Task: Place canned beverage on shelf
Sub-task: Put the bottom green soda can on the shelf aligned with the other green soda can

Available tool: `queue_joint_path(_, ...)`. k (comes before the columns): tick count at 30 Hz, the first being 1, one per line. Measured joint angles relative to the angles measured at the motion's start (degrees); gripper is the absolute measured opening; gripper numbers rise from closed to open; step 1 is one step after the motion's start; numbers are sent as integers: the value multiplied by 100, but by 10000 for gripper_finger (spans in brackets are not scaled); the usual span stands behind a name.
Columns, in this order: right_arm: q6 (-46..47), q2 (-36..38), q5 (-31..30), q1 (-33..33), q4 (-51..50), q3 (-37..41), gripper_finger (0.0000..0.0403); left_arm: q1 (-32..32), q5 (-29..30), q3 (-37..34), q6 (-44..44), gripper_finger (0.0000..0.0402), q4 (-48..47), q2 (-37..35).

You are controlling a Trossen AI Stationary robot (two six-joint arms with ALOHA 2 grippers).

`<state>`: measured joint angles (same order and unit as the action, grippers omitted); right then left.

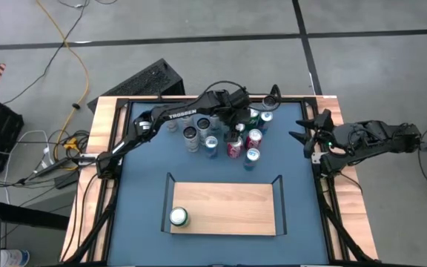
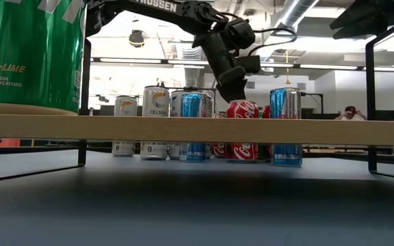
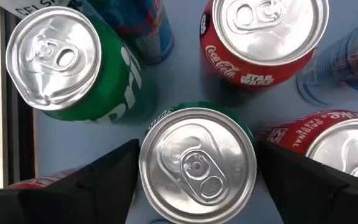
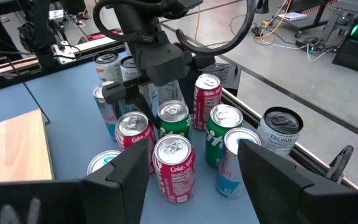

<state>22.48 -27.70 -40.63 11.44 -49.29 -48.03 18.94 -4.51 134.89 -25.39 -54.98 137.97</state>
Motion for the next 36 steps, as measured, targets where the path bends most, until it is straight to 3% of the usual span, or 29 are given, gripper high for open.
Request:
queue_joint_path(6, 1, 2, 0, -2, 1, 0, 246, -75, 205, 2, 15, 271, -12, 22)
queue_joint_path(36, 7, 0, 5, -2, 0, 0, 246, -294, 849, 0, 279, 266, -95, -586)
